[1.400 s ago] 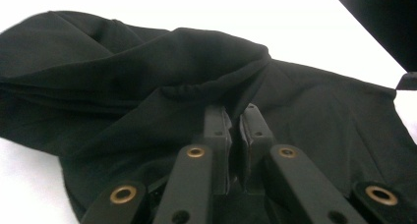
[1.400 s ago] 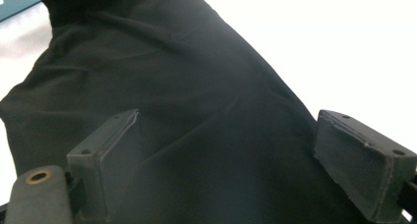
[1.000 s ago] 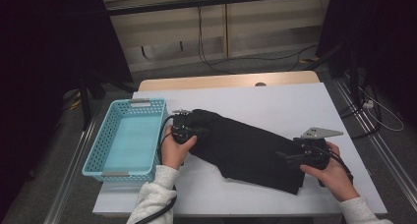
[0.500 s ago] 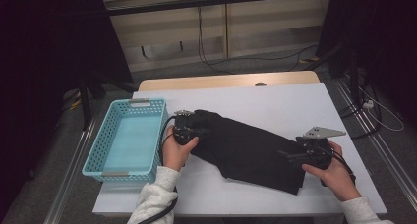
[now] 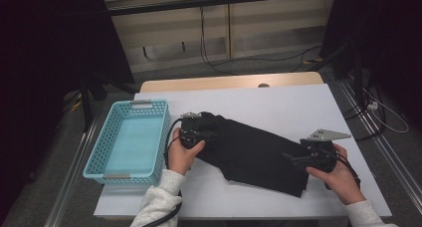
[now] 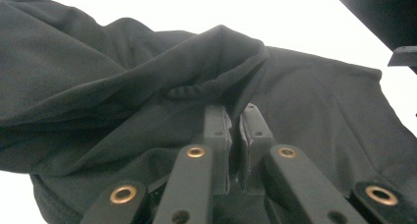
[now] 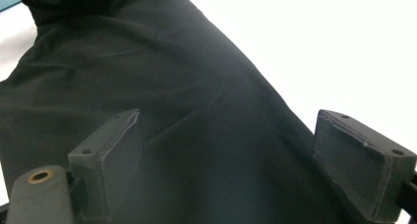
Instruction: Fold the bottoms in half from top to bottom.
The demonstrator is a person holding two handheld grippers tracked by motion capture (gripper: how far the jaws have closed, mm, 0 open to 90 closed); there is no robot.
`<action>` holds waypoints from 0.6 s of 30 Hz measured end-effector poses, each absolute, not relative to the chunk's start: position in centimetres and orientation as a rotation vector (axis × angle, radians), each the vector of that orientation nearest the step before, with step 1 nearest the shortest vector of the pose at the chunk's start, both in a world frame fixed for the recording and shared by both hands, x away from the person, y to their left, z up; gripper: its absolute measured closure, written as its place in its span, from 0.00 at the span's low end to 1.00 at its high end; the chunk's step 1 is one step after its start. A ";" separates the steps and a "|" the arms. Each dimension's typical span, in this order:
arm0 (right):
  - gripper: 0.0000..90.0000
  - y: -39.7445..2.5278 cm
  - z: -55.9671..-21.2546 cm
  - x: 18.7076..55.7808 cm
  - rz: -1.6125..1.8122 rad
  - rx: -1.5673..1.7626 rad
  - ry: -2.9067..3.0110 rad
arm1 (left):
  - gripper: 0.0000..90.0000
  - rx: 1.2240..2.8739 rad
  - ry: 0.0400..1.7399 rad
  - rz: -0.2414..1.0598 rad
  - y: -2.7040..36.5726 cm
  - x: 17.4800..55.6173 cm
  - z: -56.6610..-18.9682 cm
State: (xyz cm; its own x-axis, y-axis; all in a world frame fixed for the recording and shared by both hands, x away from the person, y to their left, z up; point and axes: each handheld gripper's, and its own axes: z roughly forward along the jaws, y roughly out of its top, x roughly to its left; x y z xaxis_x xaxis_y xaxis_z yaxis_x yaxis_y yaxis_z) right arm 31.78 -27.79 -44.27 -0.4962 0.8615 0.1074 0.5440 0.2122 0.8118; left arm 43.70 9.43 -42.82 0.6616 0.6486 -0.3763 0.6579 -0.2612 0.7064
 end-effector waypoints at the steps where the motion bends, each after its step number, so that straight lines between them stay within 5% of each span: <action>1: 0.13 -27.8 -44.3 31.8 1.185 1.310 2.125 | 0.94 1.967 1.019 -0.012 9.3 43.7 -42.8; 18: 0.13 -27.8 -44.7 31.9 1.173 1.314 2.143 | 0.94 2.009 0.928 -0.030 7.2 42.8 -42.9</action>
